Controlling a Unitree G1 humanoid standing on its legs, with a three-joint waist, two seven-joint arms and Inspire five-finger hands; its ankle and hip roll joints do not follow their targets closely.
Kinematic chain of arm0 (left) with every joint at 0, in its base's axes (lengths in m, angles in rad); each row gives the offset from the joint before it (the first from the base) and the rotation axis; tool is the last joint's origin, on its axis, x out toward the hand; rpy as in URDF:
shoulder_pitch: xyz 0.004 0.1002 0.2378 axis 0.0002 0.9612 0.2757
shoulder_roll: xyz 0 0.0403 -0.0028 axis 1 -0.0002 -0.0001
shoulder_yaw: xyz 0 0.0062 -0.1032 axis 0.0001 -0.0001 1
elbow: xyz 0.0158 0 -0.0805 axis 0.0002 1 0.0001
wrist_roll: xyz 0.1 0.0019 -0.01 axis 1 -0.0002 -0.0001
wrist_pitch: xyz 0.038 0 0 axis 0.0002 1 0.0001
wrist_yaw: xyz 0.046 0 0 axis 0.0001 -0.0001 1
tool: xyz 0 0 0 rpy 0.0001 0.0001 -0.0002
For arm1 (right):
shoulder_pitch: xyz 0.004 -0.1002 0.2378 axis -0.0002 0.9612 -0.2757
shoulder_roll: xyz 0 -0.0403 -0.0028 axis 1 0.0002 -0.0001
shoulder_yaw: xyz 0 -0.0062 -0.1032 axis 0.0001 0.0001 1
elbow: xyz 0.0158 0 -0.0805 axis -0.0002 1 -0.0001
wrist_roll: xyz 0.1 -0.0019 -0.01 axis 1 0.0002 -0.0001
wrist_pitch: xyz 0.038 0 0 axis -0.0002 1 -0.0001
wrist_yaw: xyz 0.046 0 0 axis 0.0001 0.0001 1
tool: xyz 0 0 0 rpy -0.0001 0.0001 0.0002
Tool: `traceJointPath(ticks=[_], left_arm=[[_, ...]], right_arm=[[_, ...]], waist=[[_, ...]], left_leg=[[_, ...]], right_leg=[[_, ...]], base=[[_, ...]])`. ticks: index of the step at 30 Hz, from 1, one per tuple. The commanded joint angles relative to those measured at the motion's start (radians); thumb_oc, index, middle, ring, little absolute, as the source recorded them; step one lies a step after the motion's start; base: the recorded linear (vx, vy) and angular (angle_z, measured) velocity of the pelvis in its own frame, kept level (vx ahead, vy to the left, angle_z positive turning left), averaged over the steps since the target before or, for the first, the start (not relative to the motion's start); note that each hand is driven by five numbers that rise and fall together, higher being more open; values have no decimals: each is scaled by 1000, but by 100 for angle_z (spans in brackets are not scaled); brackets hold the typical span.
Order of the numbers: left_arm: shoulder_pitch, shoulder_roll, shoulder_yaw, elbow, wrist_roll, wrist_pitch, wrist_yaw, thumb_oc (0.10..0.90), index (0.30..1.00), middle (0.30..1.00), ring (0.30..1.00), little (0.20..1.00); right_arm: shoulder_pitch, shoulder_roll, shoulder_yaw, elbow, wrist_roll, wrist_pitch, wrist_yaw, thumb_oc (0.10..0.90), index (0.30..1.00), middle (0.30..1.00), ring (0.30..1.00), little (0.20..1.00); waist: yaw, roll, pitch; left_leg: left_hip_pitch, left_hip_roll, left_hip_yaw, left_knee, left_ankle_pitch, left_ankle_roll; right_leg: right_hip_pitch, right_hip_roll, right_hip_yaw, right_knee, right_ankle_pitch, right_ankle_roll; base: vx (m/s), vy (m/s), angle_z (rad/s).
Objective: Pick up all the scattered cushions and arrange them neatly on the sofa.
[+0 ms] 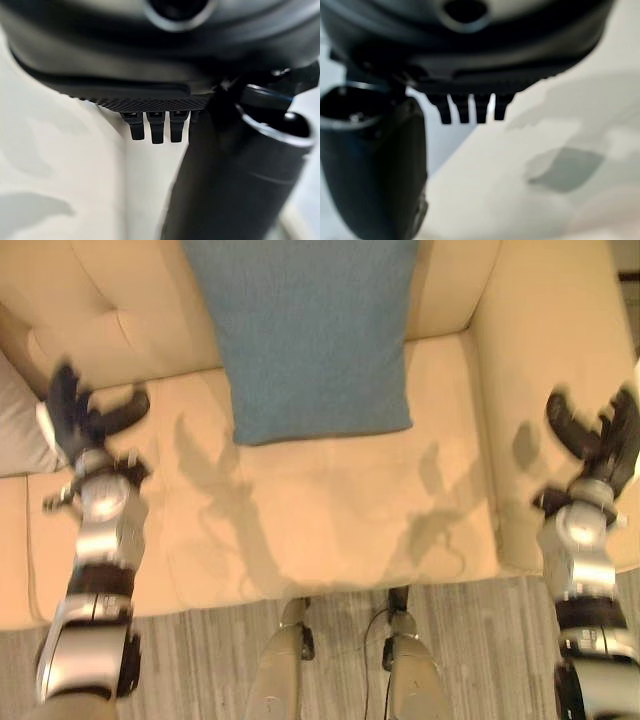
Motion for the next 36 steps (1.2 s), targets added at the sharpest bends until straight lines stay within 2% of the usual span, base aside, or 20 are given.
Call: traceJointPath(ticks=[1, 4, 5, 6, 7, 8, 11, 14, 15, 17, 18, 19, 20, 24, 26, 29, 33, 35, 36], left_arm=[[218, 8, 138, 36, 58, -111, -83, 800, 900, 900, 900, 900], [311, -6, 187, 81, 34, -117, -121, 800, 900, 900, 900, 900], [374, -28, 238, 177, 21, -93, -147, 800, 900, 900, 900, 900], [378, -28, 238, 177, 20, -94, -149, 800, 900, 900, 900, 900], [440, -55, 264, 225, 59, -76, -167, 800, 900, 900, 900, 900], [473, -70, 275, 276, 76, -57, -180, 800, 900, 900, 900, 900], [537, -113, 267, 446, 121, -8, -252, 800, 900, 900, 900, 900], [547, -163, 236, 626, 153, 34, -311, 800, 900, 900, 900, 900], [547, -163, 237, 627, 152, 34, -312, 800, 900, 900, 900, 900], [550, -233, 194, 690, 147, 54, -332, 800, 900, 900, 900, 900], [549, -233, 194, 691, 147, 53, -332, 800, 900, 900, 900, 900], [557, -289, 152, 708, 143, 54, -358, 800, 900, 900, 900, 900], [558, -289, 152, 708, 142, 54, -359, 800, 900, 900, 900, 900], [551, -360, 59, 780, 225, 74, -371, 800, 900, 900, 900, 900], [547, -393, 29, 784, 241, 79, -373, 800, 900, 900, 900, 900], [549, -406, -6, 769, 254, 78, -385, 800, 900, 900, 900, 900], [549, -396, -25, 737, 233, 78, -374, 800, 900, 900, 900, 900], [548, -389, -28, 717, 211, 71, -366, 800, 900, 900, 900, 900], [536, -384, -34, 700, 197, 67, -360, 800, 900, 900, 900, 900]], right_arm=[[189, -168, -55, 46, -257, -14, 110, 800, 900, 900, 900, 900], [242, -155, -113, 108, -220, -6, 131, 800, 900, 900, 900, 900], [314, -153, -148, 174, -274, 9, 158, 800, 900, 900, 900, 900], [318, -153, -148, 173, -276, 8, 160, 800, 900, 900, 900, 900], [389, -132, -174, 207, -336, 24, 162, 800, 900, 900, 900, 900], [429, -106, -195, 221, -338, 32, 168, 800, 900, 900, 900, 900], [496, -39, -222, 287, -348, 42, 166, 800, 900, 900, 900, 900], [481, 23, -183, 409, -290, 43, 186, 800, 900, 900, 900, 900], [481, 23, -182, 410, -289, 43, 186, 800, 900, 900, 900, 900], [452, 103, -146, 530, -201, 40, 197, 800, 900, 900, 900, 900], [450, 101, -145, 535, -199, 37, 198, 800, 900, 900, 900, 900], [441, 161, -88, 655, -179, 43, 216, 800, 900, 900, 900, 900], [439, 159, -86, 661, -177, 39, 217, 800, 900, 900, 900, 900], [432, 265, -9, 891, -140, 66, 271, 800, 900, 900, 900, 900], [435, 293, -2, 941, -124, 76, 280, 800, 900, 900, 900, 900], [433, 299, 19, 945, -127, 82, 286, 800, 900, 900, 900, 900], [413, 286, 36, 879, -110, 73, 272, 800, 900, 900, 900, 900], [400, 275, 51, 859, -108, 74, 267, 800, 900, 900, 900, 900], [382, 262, 76, 838, -121, 74, 262, 800, 900, 900, 900, 900]], waist=[[30, -14, -270], [30, -15, -297], [30, -24, -317], [30, -24, -319], [26, -30, -337], [24, -32, -351], [20, -30, -377], [17, -26, -397], [17, -26, -396], [21, -19, -411], [20, -19, -409], [29, -15, -415], [27, -15, -414], [35, -20, -434], [36, -19, -440], [40, -16, -436], [49, -6, -393], [57, 2, -371], [74, 13, -343]], left_leg=[[25, 64, -12, 106, -164, -62], [59, 72, -10, 85, -155, -62], [94, 77, -4, 61, -146, -62], [98, 77, -3, 56, -145, -63], [119, 81, 2, 30, -133, -64], [136, 82, 5, 11, -124, -64], [169, 80, 10, -22, -112, -65], [187, 77, 16, -23, -117, -64], [187, 77, 17, -23, -118, -64], [198, 71, 15, -23, -119, -61], [200, 71, 15, -23, -120, -61], [205, 69, 11, -23, -119, -60], [206, 69, 10, -23, -119, -60], [213, 73, 4, -27, -115, -65], [216, 79, 5, -25, -114, -68], [226, 93, 0, 0, -118, -69], [218, 133, -22, 93, -128, -75], [201, 146, -30, 108, -108, -83], [162, 158, -53, 111, -35, -101]], right_leg=[[13, -40, -9, 130, -120, 32], [39, -32, -14, 114, -109, 34], [66, -23, -17, 101, -104, 36], [69, -23, -17, 98, -103, 36], [85, -16, -22, 93, -106, 37], [99, -12, -25, 89, -110, 36], [129, -4, -32, 82, -121, 32], [143, -2, -33, 82, -127, 30], [144, -2, -33, 82, -127, 30], [155, 0, -32, 84, -132, 26], [156, 0, -32, 84, -132, 26], [162, 2, -37, 87, -136, 24], [163, 2, -38, 87, -137, 24], [182, 11, -49, 77, -145, 18], [190, 15, -51, 72, -147, 16], [198, 22, -43, 94, -161, 7], [205, 52, -32, 175, -223, -30], [204, 65, -38, 185, -234, -40], [202, 81, -52, 179, -245, -52]], base=[[69, -21, -3], [57, -18, 2], [89, -35, 2], [66, -40, 1], [44, -31, -4], [53, -38, -1], [13, -12, 2], [0, 0, 0], [0, 0, 0], [0, 0, 0], [-48, 0, -2], [-37, -4, -3], [-53, -11, 2], [-43, -43, 8], [-47, -75, 11], [-55, -123, 3], [-137, -147, -2], [-234, -111, 4], [-188, -45, 6]])
